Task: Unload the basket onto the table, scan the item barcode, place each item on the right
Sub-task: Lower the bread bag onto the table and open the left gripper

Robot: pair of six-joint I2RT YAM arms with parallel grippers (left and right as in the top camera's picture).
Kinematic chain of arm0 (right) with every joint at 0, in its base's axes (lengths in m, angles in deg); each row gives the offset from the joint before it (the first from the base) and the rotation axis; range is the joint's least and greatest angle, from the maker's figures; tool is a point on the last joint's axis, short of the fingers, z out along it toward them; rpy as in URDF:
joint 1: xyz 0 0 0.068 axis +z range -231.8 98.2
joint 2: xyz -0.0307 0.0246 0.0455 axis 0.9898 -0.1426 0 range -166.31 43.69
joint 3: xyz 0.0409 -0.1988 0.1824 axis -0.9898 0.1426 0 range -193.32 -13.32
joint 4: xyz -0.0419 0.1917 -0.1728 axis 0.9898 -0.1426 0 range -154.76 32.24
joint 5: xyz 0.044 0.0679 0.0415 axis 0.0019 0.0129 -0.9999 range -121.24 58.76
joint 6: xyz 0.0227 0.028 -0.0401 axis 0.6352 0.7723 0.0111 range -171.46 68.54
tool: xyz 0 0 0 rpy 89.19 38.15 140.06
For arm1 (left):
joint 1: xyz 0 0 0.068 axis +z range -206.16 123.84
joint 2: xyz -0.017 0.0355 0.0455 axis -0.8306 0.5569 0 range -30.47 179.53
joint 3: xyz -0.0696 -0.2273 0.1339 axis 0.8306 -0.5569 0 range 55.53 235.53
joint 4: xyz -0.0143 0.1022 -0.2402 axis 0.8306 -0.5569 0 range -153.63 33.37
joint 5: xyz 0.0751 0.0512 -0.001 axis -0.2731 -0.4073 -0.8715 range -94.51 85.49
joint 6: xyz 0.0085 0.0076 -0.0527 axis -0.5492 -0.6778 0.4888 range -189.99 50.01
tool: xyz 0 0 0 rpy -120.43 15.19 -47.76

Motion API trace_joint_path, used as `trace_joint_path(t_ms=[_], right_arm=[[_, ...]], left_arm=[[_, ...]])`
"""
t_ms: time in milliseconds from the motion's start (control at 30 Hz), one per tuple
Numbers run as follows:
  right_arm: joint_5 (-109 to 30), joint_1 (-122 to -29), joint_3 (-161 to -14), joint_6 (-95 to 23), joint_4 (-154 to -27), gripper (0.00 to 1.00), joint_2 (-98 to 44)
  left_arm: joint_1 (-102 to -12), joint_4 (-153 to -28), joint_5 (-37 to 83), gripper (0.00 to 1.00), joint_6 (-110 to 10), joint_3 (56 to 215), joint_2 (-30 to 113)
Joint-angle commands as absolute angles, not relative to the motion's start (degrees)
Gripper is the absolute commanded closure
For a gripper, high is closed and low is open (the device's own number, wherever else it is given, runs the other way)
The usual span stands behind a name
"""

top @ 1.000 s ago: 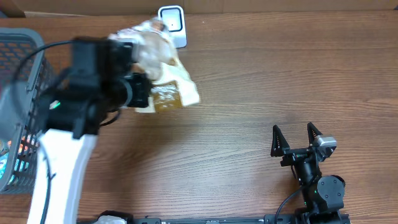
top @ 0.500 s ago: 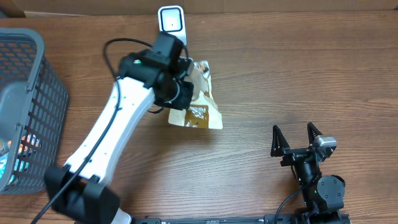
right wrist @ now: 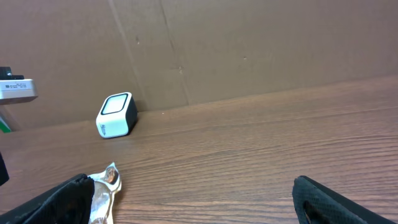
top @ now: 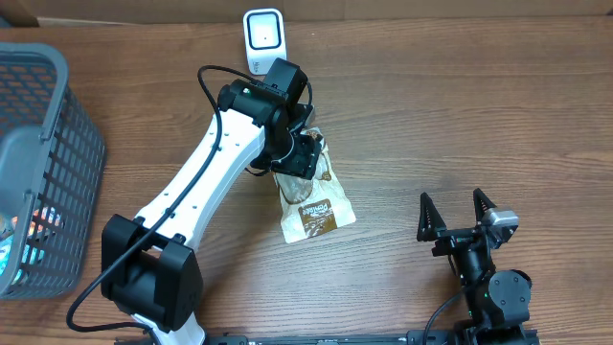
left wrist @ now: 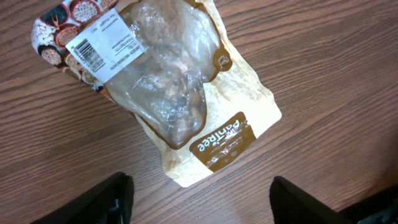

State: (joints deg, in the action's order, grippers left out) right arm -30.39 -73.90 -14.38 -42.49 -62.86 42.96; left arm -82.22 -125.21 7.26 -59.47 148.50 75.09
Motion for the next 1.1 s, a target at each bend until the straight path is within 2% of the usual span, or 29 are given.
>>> trace_joint_path(t_ms=[0,433,867,1067], right_arm=[[-30.4,-74.1,-13.8,-42.5,-62.4,0.00,43.5],[-30.4,-74.1,-13.8,-42.5,-62.4,0.00,43.5],[-30.4,-74.1,-13.8,-42.5,-62.4,0.00,43.5],[-30.4,-74.1,-13.8,-42.5,-62.4,0.00,43.5]], left_arm=[[-81.6,-125.4,7.4,0.24,-59.7,150.6,74.3],[-69.1,-132.6,6.9,0.17,-60.8,171.2,67.4],[-44.5,-135.4,6.9,0.15,-61.2,171.7,65.8],[-36.5,-135.9,6.9,0.15,-61.3,171.7,65.8]])
